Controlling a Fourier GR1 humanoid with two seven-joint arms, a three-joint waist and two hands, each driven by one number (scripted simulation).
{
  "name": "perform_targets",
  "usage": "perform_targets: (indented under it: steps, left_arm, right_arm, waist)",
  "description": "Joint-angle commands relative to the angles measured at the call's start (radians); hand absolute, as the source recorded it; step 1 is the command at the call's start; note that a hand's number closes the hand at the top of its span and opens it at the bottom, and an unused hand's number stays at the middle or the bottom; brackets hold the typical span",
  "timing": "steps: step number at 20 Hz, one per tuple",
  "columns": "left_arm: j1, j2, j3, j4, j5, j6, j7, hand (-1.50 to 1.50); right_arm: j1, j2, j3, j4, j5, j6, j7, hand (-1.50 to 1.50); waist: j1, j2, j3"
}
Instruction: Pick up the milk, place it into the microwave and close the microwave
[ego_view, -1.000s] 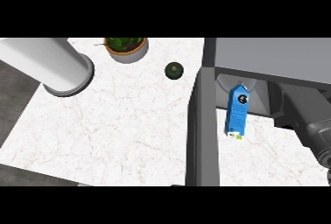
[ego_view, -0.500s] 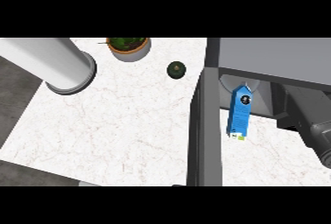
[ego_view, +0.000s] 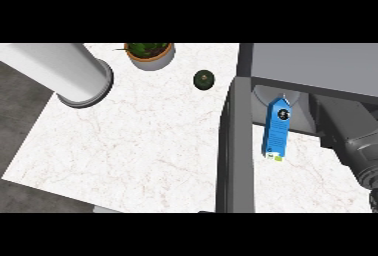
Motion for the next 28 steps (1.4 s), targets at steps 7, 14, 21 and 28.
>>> perform_targets:
  steps: [7, 14, 21, 28]
  left_arm:
    - [-0.033, 0.001, -0.043, 0.023, -0.031, -0.004, 0.014, -1.50]
    - [-0.040, 0.001, -0.064, 0.058, -0.055, -0.029, 0.017, -1.50]
    - [-0.041, -0.025, -0.089, 0.061, -0.080, -0.021, 0.021, -1.50]
    - [-0.047, -0.099, -0.140, 0.090, -0.181, -0.036, -0.008, -1.50]
  right_arm:
    - [-0.130, 0.114, 0.046, 0.013, 0.041, -0.123, 0.133, -1.50]
    - [-0.164, 0.156, 0.044, -0.009, 0.031, -0.140, 0.113, -1.50]
    - [-0.141, 0.130, -0.001, -0.019, -0.010, -0.204, 0.073, -1.50]
    - [-0.109, 0.112, 0.029, 0.004, 0.021, -0.121, 0.038, -1.50]
  waist:
    - [0.022, -0.016, -0.027]
    - [0.000, -0.027, -0.028]
    - [-0.044, -0.033, -0.025]
    - [-0.110, -0.050, -0.027]
